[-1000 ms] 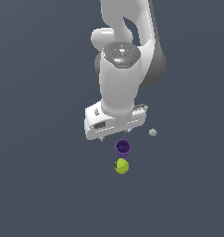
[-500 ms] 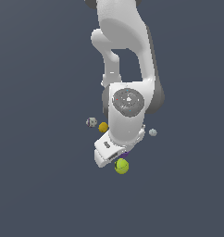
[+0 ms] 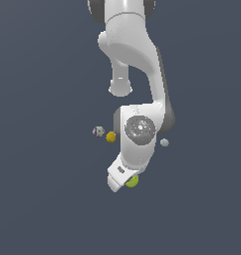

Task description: Pick up a designated object from a clutter of objects.

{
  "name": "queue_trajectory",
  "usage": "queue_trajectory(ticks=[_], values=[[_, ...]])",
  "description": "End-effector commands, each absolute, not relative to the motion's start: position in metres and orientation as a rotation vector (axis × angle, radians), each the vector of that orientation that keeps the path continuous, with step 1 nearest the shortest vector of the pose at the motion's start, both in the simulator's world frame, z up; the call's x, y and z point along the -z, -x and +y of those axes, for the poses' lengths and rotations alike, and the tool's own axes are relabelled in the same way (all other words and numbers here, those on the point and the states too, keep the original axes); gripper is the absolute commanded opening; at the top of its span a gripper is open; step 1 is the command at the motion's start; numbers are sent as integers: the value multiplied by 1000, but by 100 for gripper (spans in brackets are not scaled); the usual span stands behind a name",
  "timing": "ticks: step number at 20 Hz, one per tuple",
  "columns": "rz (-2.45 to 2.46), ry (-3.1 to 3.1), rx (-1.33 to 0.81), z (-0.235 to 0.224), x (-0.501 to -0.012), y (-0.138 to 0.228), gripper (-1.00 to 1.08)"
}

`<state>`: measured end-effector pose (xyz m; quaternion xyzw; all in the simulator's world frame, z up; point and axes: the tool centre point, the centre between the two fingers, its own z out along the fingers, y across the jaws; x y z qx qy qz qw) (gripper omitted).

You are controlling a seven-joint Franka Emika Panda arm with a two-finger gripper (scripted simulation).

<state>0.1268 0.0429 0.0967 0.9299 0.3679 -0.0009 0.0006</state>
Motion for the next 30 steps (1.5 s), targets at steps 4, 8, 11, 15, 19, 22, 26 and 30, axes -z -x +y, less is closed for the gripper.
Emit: queue_trajectory(ticks=[4,8,11,15,19,22,26,30], values=[[1176,-2913,2,44,-92,-128,100],[1177,-2913,2,44,-86,-128,100],[1178,-2912,2,44,-73,-128,100],[1182,-2911,0,44,-52,-127,100],[1182,-2911,0,44,-41,-128,100],[1182,-2911,0,44,-41,-129,100],[1182,-2911,0,44,-41,-129,-100],[1182,-2911,0,44,-41,-129,-100]])
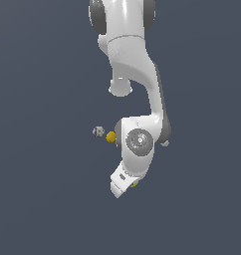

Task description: Pick up a designated object from a clutter of objects.

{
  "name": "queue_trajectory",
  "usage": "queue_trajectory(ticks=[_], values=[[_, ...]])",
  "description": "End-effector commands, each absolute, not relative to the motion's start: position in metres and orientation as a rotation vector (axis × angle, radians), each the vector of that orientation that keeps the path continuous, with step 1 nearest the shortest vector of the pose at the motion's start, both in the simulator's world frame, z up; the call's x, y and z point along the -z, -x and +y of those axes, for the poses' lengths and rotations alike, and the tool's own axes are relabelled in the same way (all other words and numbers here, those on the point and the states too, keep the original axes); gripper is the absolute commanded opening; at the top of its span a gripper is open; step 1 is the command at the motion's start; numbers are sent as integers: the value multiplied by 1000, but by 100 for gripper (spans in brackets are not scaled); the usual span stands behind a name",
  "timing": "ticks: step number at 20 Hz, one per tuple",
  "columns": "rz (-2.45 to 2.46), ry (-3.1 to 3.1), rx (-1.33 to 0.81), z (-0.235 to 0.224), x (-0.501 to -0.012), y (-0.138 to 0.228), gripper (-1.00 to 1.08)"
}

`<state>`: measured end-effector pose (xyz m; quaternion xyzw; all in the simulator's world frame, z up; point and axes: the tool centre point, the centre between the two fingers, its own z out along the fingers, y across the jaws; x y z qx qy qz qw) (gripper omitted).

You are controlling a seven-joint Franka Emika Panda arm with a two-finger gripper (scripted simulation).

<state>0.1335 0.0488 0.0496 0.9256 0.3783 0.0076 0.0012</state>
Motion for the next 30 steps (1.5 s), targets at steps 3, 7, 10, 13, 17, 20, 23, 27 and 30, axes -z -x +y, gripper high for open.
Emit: queue_trajectory(ticks=[3,7,10,13,17,20,23,27,30], values=[[1188,-2906,-24,49,-50,-133,-100],[1188,-2906,-24,47,-54,-133,-100],[1188,-2906,-23,44,-64,-132,-100],[1188,-2906,-22,38,-79,-131,-100],[1188,-2906,-20,28,-109,-129,-100],[1187,-2907,-18,18,-138,-127,-100],[1187,-2907,-16,6,-171,-125,-100],[1187,-2908,-13,-9,-216,-123,-100],[1187,-2909,-11,-21,-250,-121,-100]])
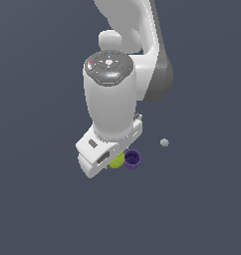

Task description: Pick up a designated object from a clutter of objects.

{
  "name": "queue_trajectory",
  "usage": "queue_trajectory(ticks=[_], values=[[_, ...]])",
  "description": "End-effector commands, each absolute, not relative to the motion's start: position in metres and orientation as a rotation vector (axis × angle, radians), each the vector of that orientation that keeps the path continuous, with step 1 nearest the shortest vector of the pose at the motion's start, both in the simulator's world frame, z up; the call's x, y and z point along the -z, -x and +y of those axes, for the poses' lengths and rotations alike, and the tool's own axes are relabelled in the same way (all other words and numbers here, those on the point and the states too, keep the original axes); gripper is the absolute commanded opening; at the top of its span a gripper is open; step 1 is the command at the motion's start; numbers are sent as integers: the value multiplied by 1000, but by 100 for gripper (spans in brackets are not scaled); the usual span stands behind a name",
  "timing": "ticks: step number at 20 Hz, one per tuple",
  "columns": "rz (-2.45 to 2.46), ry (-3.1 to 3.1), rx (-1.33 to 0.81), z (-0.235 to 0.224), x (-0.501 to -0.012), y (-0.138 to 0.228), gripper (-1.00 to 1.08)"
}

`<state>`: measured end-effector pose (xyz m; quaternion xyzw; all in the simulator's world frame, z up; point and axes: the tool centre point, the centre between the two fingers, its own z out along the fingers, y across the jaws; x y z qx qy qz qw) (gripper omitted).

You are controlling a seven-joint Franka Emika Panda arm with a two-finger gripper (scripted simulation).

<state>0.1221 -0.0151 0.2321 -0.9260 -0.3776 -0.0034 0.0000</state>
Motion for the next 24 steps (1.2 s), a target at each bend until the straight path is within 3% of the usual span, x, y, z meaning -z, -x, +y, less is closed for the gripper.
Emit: queue_trajectory(ticks=[1,12,24], values=[[-1186,2909,10,-25,-261,-121,-100],[-1184,2909,4,-59,-360,-119,-100],[-1183,2910,1,-71,-392,-121,-100]])
